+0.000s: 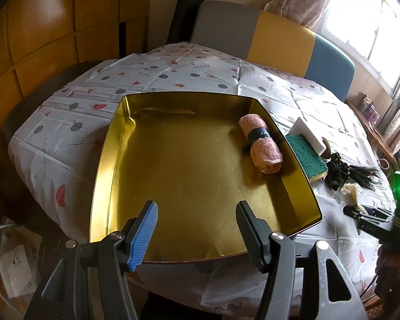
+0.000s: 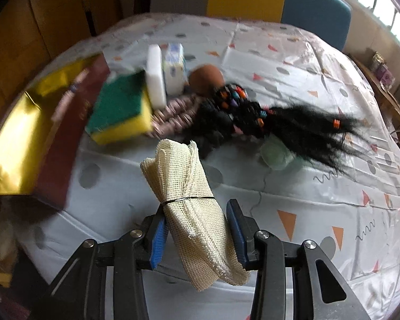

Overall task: Organize soft objects
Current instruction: 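Carry the cream mesh cloth with the right tool and drop it into the tray, then grasp the green-and-yellow sponge with the left tool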

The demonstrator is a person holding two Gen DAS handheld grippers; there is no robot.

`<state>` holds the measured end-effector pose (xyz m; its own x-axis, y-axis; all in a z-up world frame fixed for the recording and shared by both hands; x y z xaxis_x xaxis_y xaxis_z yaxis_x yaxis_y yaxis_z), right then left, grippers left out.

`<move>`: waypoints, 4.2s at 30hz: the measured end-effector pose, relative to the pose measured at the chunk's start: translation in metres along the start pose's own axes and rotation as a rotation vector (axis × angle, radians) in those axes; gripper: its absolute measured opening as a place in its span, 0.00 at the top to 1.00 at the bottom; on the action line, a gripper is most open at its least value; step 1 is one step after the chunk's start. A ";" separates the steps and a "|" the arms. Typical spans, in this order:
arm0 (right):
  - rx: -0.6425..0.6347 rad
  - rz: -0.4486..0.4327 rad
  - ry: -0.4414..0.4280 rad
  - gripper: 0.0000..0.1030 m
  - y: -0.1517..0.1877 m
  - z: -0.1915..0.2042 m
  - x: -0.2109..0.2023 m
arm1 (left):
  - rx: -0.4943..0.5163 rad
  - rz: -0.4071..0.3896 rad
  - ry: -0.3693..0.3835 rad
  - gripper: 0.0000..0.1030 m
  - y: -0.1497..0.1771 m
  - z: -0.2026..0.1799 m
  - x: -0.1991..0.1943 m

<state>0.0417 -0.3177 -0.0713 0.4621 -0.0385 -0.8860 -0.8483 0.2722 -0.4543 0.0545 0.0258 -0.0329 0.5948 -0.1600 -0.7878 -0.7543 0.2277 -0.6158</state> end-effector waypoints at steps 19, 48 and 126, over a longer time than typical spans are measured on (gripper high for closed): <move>-0.243 -0.014 -0.354 0.59 -0.015 0.177 -0.023 | -0.066 -0.010 -0.029 0.40 0.003 0.025 -0.002; -0.066 -0.056 -0.307 0.30 -0.008 0.085 -0.033 | -0.021 -0.010 0.070 0.41 -0.013 0.005 0.001; 0.381 -0.184 -0.105 0.16 -0.041 -0.107 -0.031 | 0.525 0.138 0.237 0.29 -0.014 -0.246 0.076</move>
<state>0.0347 -0.4302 -0.0353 0.6369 -0.0268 -0.7705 -0.6023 0.6065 -0.5190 0.0419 -0.2260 -0.0881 0.3769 -0.2912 -0.8793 -0.5458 0.6971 -0.4648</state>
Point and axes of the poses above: each gripper's, at about its wrist camera, not at the fingertips, and x roughly the way its jaws point, z to its left, y to its underside, the point moved 1 cm from there along x, roughly the way its jaws point, and after that the axes turned 15 degrees about x, right-handed, at the moved point
